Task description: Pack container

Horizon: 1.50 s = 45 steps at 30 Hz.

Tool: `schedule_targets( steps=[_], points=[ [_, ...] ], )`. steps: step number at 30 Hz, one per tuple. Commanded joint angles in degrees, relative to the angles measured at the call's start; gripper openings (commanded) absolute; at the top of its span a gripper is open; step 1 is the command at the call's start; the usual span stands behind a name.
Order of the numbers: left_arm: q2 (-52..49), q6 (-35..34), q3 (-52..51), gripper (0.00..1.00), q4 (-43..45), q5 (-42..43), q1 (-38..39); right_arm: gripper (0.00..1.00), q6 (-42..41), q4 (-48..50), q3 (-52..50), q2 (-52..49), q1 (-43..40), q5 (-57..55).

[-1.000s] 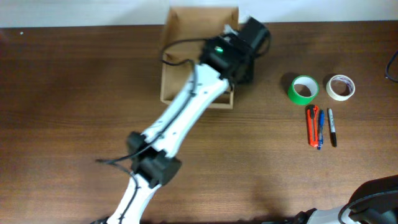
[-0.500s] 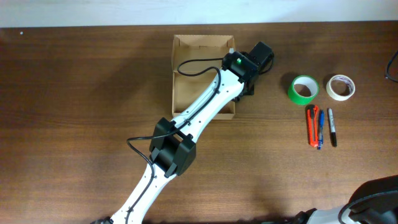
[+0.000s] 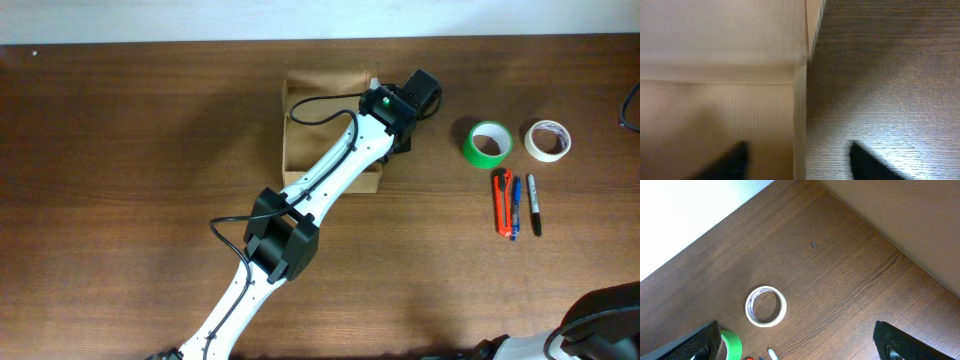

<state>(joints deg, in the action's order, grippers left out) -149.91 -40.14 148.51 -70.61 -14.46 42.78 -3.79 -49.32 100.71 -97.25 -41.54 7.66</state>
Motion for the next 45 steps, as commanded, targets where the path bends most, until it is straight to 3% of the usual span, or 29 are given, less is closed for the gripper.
schedule_targets(
  steps=[1,6,15,24,31,41,42,45],
  points=[
    [-0.5,3.1,1.8,0.79,0.1,-1.5,-0.3,0.99,0.6,0.0,1.2,0.1,-0.2,0.5],
    [-0.5,6.4,8.5,0.8,-2.6,-3.7,-0.9,0.99,0.6,0.0,1.2,0.1,-0.2,0.5],
    [-0.4,13.9,31.5,0.8,-8.6,-8.1,-4.9,0.99,0.6,0.0,1.2,0.1,-0.2,0.5],
    [6.6,19.2,31.2,0.8,-10.4,-9.4,-16.5,0.99,0.0,-2.3,1.2,0.1,-0.1,5.6],
    [10.6,22.0,31.2,0.8,-15.0,-9.3,-34.0,0.99,-0.1,-3.3,1.2,0.1,1.2,20.7],
    [10.6,22.0,28.6,0.87,-24.2,-1.0,-55.0,0.99,0.0,-7.3,1.1,0.0,10.0,23.2],
    [10.6,22.0,28.3,0.94,-25.0,-0.7,-56.3,0.99,-0.1,-7.1,1.1,-0.2,10.8,22.3],
    [10.6,22.0,26.6,1.0,-26.1,-0.7,-59.9,0.99,-5.4,-8.1,1.1,-2.0,15.2,10.6]
  ],
)
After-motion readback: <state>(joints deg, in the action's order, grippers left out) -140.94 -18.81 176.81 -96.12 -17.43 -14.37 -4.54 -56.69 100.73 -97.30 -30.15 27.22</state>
